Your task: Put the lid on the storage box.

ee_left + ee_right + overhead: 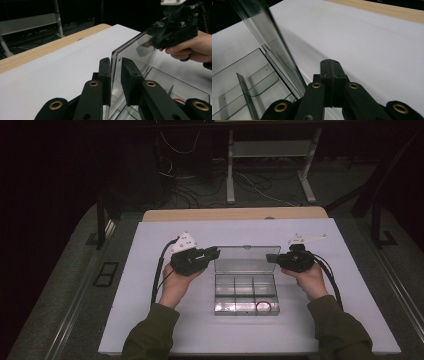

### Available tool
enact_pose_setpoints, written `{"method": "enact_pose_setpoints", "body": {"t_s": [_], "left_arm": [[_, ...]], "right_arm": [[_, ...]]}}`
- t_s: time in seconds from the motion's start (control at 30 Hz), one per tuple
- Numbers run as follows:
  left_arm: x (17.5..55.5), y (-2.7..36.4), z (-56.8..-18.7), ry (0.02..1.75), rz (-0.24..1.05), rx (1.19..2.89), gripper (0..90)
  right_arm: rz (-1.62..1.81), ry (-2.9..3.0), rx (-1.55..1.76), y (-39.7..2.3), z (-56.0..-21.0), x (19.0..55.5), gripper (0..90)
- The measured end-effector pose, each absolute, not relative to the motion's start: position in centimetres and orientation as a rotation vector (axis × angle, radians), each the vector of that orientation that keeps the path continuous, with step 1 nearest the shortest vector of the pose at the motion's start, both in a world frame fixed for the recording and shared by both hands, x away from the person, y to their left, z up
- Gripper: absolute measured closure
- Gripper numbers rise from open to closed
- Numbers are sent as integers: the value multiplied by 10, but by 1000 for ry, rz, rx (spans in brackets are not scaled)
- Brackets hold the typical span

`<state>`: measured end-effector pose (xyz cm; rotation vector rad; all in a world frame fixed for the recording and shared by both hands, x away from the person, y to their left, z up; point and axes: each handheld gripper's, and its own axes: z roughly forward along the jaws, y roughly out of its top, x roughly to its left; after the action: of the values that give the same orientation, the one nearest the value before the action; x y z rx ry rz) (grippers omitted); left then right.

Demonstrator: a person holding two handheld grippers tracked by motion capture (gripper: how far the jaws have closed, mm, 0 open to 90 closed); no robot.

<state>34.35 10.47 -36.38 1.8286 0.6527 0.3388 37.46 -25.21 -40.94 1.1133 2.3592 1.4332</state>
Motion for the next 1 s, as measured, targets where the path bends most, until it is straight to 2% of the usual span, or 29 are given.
{"method": "enact_pose_setpoints", "body": {"t_s": [0.3,0.6,1.0], "left_arm": [[333,107,-364,643,323,1825,767],[318,113,-365,630,303,1829,758],[299,117,-369,607,283,1846,748]], "right_arm": [[1435,2350,1102,-266,-404,361,892],[1423,2373,1064,-280,-398,329,893],[1515,2442,943,-272,-390,297,893]]}}
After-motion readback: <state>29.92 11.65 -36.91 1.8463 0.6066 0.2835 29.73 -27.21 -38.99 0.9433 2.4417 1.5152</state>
